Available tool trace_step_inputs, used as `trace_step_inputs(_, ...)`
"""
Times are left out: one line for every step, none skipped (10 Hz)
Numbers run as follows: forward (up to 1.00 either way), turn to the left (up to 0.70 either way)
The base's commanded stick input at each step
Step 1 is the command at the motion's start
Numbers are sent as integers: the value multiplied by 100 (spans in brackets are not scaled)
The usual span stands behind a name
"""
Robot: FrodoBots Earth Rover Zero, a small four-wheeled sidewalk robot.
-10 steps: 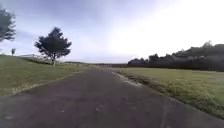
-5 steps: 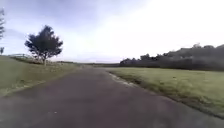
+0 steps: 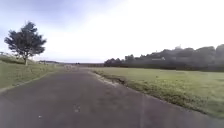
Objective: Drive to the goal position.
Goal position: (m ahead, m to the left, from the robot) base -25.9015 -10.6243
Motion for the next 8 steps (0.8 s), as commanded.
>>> trace_step_inputs(0, -45)
trace_step_inputs(0, -45)
trace_step_inputs(0, -45)
trace_step_inputs(0, -45)
trace_step_inputs(0, -45)
trace_step_inputs(0, -45)
trace_step_inputs(0, -45)
trace_step_inputs(0, -45)
